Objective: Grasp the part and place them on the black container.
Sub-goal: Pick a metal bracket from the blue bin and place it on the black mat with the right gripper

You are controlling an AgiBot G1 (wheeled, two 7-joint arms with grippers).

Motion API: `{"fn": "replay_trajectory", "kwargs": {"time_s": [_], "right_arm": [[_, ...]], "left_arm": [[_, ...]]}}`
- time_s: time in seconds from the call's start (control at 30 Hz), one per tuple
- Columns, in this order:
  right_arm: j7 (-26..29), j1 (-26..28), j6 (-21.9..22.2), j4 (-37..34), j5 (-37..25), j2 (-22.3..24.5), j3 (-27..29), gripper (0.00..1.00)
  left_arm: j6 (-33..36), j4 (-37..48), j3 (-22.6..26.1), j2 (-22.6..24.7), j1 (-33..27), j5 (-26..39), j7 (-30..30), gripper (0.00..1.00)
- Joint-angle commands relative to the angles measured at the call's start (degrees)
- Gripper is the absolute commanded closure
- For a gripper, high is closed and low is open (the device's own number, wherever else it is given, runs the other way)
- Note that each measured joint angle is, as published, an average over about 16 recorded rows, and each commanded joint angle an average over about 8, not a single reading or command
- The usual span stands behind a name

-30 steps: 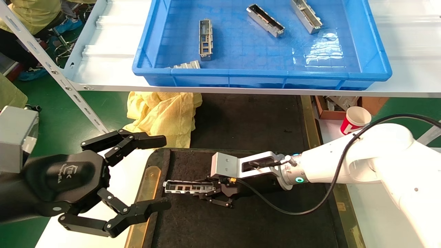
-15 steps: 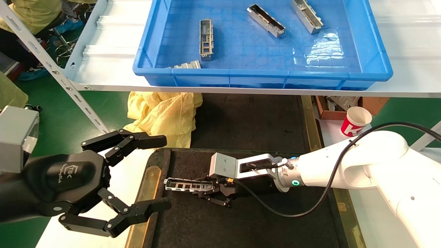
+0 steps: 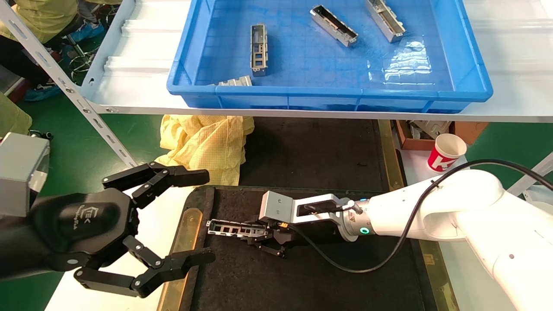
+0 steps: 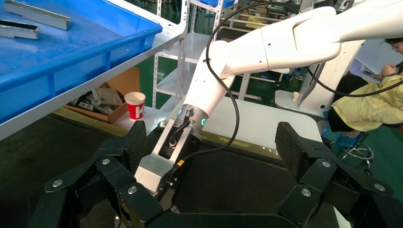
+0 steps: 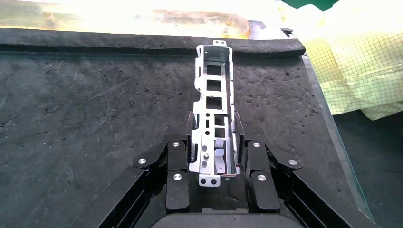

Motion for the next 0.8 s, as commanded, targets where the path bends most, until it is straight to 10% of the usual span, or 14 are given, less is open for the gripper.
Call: {"fn": "replay_trajectory", "kwargs": {"time_s": [0.03,0.2,0.47,0.8], "right_arm": [[0.08,-0.13,0.56,0.36,0.19,-0.01,-0.27,1.0],[0.09,-0.39,1.95,1.11,0.53,-0.02,-1.06,0.92],[0.1,-0.57,4.75,2.13,0.88,0.0,-2.37,0.01],[-0.47,-0.21,7.65,3.71,1.56,0.07,-3.58,0.0]], "left_arm": [[0.0,0.0,0.0,0.0,0.0,0.0,0.0,0.0],[0.0,0.0,0.0,0.0,0.0,0.0,0.0,0.0],[0.0,0.0,0.0,0.0,0.0,0.0,0.0,0.0],[0.0,0.0,0.0,0.0,0.0,0.0,0.0,0.0]]}}
